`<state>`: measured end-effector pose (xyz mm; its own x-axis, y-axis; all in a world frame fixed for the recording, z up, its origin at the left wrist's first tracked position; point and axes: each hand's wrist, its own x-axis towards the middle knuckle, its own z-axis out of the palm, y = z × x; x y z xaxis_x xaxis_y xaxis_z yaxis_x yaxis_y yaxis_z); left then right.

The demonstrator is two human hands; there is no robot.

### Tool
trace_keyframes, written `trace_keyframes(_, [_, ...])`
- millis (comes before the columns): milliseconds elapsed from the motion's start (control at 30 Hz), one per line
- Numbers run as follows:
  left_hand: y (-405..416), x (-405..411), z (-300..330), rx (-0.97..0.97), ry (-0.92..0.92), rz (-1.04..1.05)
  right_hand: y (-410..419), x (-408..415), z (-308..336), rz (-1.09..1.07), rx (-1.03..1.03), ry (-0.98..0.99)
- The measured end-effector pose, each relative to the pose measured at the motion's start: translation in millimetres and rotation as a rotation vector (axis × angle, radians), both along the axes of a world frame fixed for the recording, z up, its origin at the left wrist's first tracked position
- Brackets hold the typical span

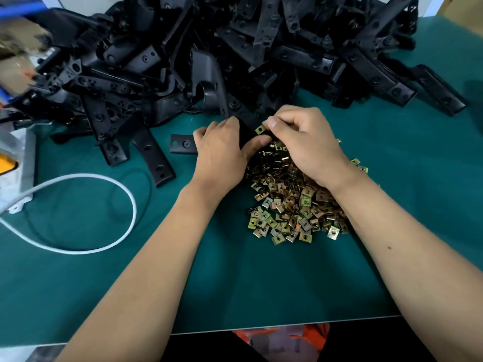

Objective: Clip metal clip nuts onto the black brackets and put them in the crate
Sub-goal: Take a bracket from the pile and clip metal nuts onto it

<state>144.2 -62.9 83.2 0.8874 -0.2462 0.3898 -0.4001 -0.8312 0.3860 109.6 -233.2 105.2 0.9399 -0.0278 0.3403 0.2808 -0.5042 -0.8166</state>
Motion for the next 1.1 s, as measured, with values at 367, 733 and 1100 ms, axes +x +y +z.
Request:
trace_keyframes(367, [20.7, 7.7, 2.9, -0.441, 0.082, 0.058, -14.1, -1.1, 2.4, 0.131, -0.454, 0.125])
trace_keyframes(733, [20.0, 7.4, 2.1, -0.48, 0.077, 0.103, -2.4, 7.5, -9.1, 0.084, -0.653, 0.082])
trace_keyframes(1100, [22.8, 9.2, 4.6, -0.685, 0.088, 0.128, 0.0, 2.1, -5.5, 0.15, -0.557, 0.023])
